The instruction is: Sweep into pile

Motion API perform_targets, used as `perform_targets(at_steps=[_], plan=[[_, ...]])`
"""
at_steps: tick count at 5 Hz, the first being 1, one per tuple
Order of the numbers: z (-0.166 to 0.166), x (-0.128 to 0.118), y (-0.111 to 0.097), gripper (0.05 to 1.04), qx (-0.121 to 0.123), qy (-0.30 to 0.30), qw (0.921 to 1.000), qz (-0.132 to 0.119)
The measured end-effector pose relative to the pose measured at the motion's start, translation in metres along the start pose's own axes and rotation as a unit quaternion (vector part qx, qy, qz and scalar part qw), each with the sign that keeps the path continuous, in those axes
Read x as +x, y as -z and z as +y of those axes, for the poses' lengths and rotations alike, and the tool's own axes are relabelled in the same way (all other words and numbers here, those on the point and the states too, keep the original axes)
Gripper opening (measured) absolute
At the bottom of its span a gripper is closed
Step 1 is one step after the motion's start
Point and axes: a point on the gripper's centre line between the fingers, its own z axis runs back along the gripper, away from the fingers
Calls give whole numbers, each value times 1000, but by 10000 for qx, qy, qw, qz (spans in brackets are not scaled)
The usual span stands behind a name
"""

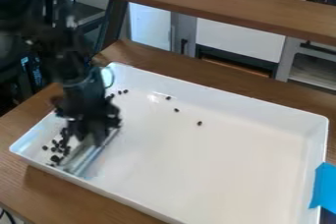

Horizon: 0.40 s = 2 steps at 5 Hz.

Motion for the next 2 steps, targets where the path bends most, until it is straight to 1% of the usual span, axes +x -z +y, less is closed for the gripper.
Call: perform_targets(at_steps=[1, 2], plan=[[-42, 21, -11, 338, -616, -59, 9978, -227], [-91, 43, -20, 337, -926, -62, 9945, -486]])
